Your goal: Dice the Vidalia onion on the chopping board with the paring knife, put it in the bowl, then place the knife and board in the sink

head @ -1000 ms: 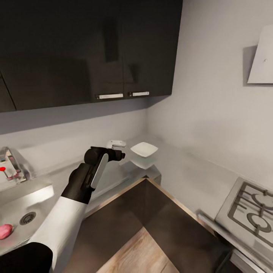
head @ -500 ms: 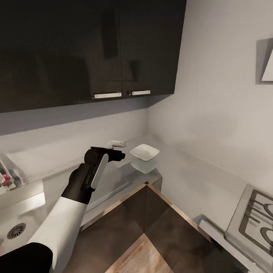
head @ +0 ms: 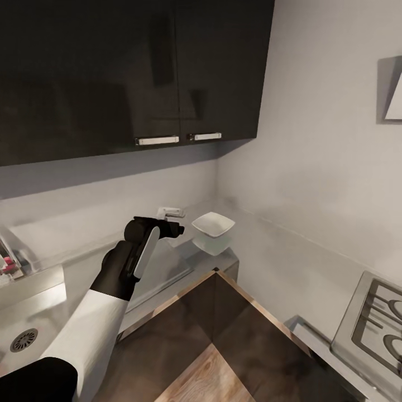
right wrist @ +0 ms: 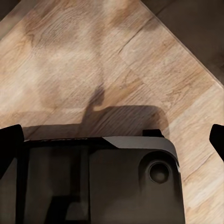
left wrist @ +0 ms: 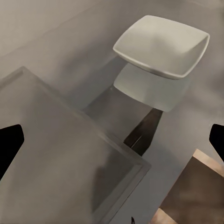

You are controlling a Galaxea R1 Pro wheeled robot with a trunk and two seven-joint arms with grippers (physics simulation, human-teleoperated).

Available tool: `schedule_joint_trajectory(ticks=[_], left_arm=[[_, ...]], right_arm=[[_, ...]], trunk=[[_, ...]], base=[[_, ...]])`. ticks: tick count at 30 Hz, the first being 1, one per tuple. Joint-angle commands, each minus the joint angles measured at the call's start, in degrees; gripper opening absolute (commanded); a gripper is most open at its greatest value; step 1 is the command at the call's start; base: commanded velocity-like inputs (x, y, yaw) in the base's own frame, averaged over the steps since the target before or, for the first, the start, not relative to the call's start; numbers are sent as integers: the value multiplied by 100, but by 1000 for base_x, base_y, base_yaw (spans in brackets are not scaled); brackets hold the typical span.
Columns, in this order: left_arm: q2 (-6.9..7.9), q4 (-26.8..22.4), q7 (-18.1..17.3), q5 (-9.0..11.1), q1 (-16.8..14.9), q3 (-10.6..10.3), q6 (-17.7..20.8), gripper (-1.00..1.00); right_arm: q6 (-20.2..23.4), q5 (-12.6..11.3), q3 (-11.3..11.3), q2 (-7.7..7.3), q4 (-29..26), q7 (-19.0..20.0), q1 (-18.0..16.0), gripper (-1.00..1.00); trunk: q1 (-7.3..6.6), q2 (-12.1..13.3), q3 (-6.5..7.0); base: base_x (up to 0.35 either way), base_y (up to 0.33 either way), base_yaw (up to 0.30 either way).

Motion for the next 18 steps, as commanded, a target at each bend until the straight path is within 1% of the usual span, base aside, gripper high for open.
schedule_joint_trajectory(ticks=[1, 7, 15, 18], left_arm=[[1, 0, 57, 60, -6, -5, 20, 100], [1, 5, 57, 60, -6, -5, 20, 100], [0, 44, 57, 60, -6, -5, 20, 100], [1, 48, 57, 60, -6, -5, 20, 100]], right_arm=[[-18, -44, 50, -2, 5, -18, -5, 100], [-19, -45, 56, -10, 6, 39, -5, 100], [-36, -29, 64, -25, 4, 356, -5, 100], [-22, -27, 53, -27, 3, 408, -5, 100]], trunk=[[4, -13, -13], [4, -13, -13], [4, -13, -13], [4, -13, -13]], base=[[0, 0, 0], [0, 0, 0], [0, 0, 0], [0, 0, 0]])
